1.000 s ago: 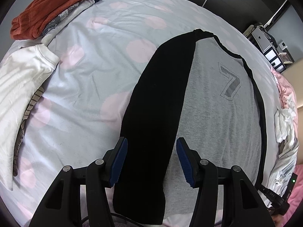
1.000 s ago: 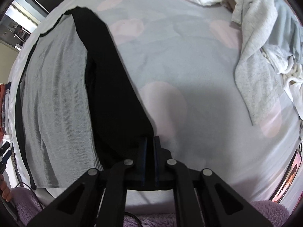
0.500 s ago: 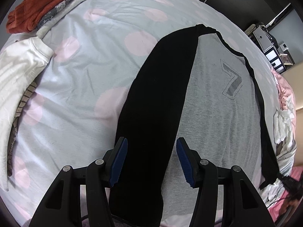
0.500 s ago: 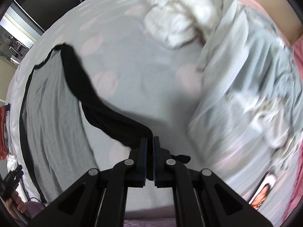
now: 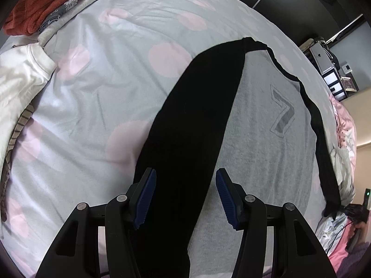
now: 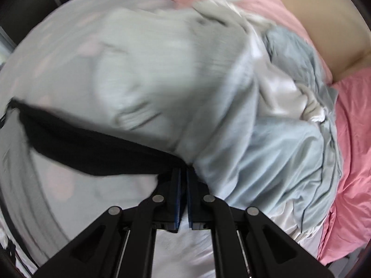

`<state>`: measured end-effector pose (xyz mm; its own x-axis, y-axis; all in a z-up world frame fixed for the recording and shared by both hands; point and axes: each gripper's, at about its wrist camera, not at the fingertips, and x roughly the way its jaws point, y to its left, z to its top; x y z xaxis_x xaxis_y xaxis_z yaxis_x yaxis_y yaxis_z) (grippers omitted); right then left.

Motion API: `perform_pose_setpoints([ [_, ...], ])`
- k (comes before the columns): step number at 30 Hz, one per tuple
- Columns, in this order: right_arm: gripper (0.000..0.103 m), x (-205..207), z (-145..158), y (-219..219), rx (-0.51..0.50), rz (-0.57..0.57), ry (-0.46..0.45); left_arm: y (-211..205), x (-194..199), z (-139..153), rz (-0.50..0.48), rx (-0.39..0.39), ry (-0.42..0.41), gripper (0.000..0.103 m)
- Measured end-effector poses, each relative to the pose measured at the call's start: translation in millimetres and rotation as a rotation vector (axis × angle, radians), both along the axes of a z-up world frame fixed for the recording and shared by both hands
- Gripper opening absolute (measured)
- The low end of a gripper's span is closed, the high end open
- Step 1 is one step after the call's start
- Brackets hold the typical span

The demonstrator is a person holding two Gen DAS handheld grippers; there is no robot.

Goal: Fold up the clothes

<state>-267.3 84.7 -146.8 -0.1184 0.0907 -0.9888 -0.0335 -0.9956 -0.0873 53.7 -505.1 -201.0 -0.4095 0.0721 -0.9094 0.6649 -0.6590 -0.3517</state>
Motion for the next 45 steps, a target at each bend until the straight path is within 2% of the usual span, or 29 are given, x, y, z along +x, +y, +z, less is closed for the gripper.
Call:
perform_pose_setpoints([
  [2, 0.005, -4, -8, 7, -0.028, -0.013, -0.018, -2, -1, -1, 0.006, 0.002, 0.001, 0.055],
  [6, 0.005, -2, -8, 8, -0.024, 0.026, -0.024, -7, -3, -3, 0.015, 0.007, 0.006, 0.055],
  [12, 0.009, 15, 18, 11, -0.075, 0.042, 0.038, -7, -3, -3, 0.002, 0.013, 0.016, 0.055],
  [17, 0.017, 44, 55, 4, -0.072, 0.006, 0.160, -5, 4, 3, -0.009, 0.026, 0.047, 0.055],
  [22, 0.017, 81, 75, -41, 0.048, -0.009, 0.360, -1, 12, 4, -0.021, 0.069, 0.058, 0.055],
  [23, 0.017, 93, 74, -49, 0.010, -0.016, 0.377, 1, 13, 5, -0.030, 0.070, 0.059, 0.055],
  [24, 0.017, 100, 56, -72, -0.049, -0.029, 0.386, 5, 13, 5, -0.048, 0.070, 0.058, 0.055],
  [26, 0.017, 122, 42, -91, -0.144, -0.042, 0.392, 15, 9, 5, -0.103, 0.070, 0.051, 0.055],
  [29, 0.017, 154, 24, -118, -0.246, -0.019, 0.406, 36, -1, -1, -0.188, 0.019, -0.019, 0.055],
  [32, 0.017, 173, 6, -139, -0.237, 0.043, 0.433, 50, -8, -5, -0.246, -0.032, -0.079, 0.055],
  [34, 0.017, 180, -10, -146, -0.208, 0.047, 0.399, 52, -10, -10, -0.251, -0.044, -0.119, 0.055],
  [36, 0.017, 179, -14, -145, -0.250, 0.045, 0.358, 52, -13, -17, -0.254, -0.030, -0.157, 0.049],
  [40, 0.017, 173, -13, -143, -0.272, 0.056, 0.360, 51, -18, -33, -0.265, -0.024, -0.241, 0.032],
  [42, 0.017, 169, -20, -142, -0.288, 0.055, 0.339, 49, -18, -35, -0.259, -0.015, -0.252, 0.021],
  [45, 0.017, 167, -25, -143, -0.291, 0.053, 0.326, 47, -16, -29, -0.245, -0.022, -0.228, 0.012],
])
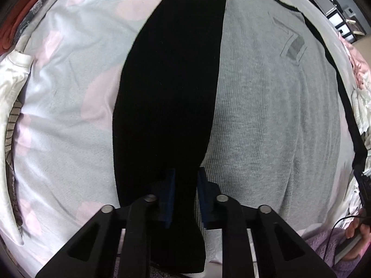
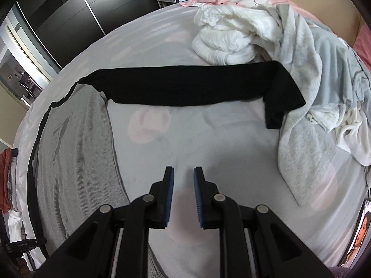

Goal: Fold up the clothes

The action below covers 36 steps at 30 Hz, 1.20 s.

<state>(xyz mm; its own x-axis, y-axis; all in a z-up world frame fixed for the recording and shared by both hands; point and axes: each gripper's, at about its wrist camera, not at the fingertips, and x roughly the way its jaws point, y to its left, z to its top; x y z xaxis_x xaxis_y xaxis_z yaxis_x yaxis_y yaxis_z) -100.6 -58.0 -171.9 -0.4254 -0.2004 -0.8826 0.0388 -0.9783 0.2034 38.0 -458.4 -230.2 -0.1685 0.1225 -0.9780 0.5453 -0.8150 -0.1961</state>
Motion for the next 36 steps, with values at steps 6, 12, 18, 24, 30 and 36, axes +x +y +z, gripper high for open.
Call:
perform_pose_setpoints([
  [6, 0.017, 1, 1, 1, -0.008, 0.004, 0.004, -7, 6, 14, 0.039, -0.057, 0.042, 0.006],
  [12, 0.017, 1, 3, -2, 0.001, 0.014, 0.010, -21, 18, 36, 0.104, -0.054, 0.162, 0.006],
  [18, 0.017, 1, 3, -5, 0.017, 0.023, 0.013, -39, 32, 74, 0.166, -0.075, 0.322, 0.006],
  [24, 0.017, -2, 0, -13, 0.037, 0.051, 0.014, -71, 24, 123, 0.160, -0.152, 0.386, 0.005],
  [30, 0.017, -7, -5, -19, 0.042, 0.076, 0.007, -122, 3, 161, 0.183, -0.239, 0.385, 0.005],
  [36, 0.017, -13, -9, -27, 0.072, 0.061, 0.035, -188, -19, 176, 0.219, -0.377, 0.308, 0.005],
])
